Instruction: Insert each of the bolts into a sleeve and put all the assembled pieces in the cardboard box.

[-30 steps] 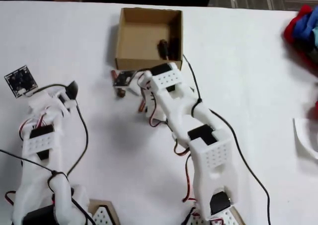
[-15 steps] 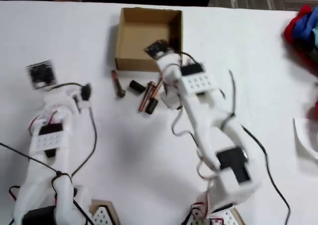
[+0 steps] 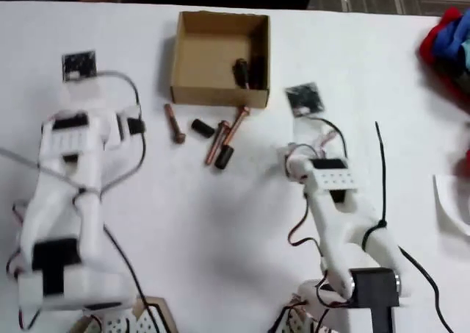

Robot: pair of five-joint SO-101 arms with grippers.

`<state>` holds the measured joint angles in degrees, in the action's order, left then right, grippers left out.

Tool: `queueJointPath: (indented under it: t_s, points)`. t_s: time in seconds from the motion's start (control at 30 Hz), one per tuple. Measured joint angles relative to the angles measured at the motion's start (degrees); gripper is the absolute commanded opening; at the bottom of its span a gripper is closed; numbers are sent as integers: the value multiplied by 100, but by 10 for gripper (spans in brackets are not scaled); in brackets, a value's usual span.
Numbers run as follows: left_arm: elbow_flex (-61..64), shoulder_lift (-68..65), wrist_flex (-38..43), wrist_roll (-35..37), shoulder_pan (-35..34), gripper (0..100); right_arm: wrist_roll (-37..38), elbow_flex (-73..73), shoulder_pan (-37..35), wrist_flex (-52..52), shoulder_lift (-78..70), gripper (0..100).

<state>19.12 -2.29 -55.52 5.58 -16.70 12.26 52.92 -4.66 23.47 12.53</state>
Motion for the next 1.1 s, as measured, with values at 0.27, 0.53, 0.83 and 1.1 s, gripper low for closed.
queueJointPath:
  t_s: [0.27, 0.53, 0.83, 1.1]
  points:
    - [-3543, -2435, -2180, 255, 695, 328, 53, 35, 185, -290, 62, 19]
    - [-6242, -4158, -3367, 255, 1222, 328, 53, 35, 185, -334, 62, 19]
    - [-7895, -5591, -4018, 264, 1310, 320, 53, 35, 185, -334, 62, 19]
    - [-8316, -6127, -4290, 273, 1310, 142, 53, 35, 185, -343, 62, 19]
